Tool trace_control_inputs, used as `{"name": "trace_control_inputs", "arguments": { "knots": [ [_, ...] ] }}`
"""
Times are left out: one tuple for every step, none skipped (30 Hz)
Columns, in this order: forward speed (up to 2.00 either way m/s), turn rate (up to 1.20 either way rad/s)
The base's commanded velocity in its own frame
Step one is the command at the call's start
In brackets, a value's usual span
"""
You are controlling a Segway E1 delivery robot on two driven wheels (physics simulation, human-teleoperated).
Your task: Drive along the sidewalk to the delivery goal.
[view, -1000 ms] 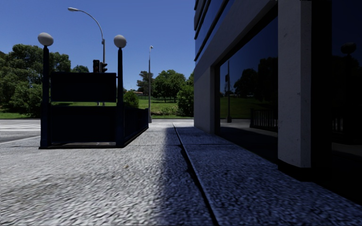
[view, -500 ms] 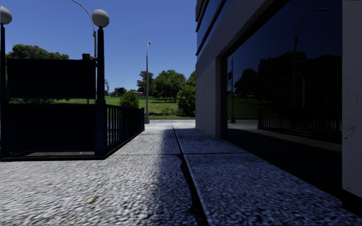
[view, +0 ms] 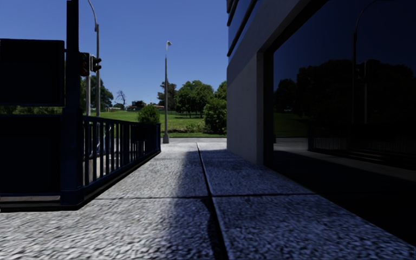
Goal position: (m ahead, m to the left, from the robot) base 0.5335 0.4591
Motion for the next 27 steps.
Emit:
{"name": "trace_control_inputs", "arguments": {
  "knots": [
    [2.0, 0.0],
    [2.0, 0.41],
    [2.0, 0.86],
    [2.0, 1.2],
    [2.0, 1.2],
    [2.0, 1.2],
    [2.0, 1.2],
    [2.0, 0.5],
    [2.0, 0.5],
    [2.0, 0.07],
    [2.0, 0.06],
    [2.0, 0.06],
    [2.0, 0.05],
    [1.93, 0.01],
    [1.74, 0.0],
    [1.74, 0.0],
    [1.54, 0.0],
    [1.35, 0.0],
    [1.11, 0.0],
    [0.89, 0.0],
    [0.71, 0.0],
    [0.53, 0.0],
    [0.53, 0.0],
    [0.29, 0.0],
    [0.07, 0.0],
    [0.0, 0.0],
    [0.0, 0.0]
  ]
}}
